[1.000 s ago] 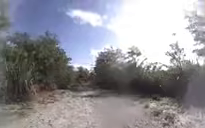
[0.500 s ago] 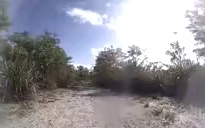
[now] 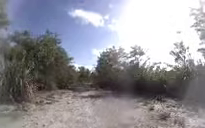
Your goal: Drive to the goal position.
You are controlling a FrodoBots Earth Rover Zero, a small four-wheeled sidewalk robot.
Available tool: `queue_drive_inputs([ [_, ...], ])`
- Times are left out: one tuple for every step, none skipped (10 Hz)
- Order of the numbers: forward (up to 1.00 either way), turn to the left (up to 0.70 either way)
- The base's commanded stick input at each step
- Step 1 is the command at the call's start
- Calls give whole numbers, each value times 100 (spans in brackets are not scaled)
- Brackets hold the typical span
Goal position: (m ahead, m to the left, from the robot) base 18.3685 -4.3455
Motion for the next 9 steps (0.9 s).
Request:
queue_drive_inputs([
  [70,21],
  [70,0],
  [70,0],
  [70,0],
  [70,0],
  [70,0],
  [70,0],
  [70,0],
  [70,0],
])
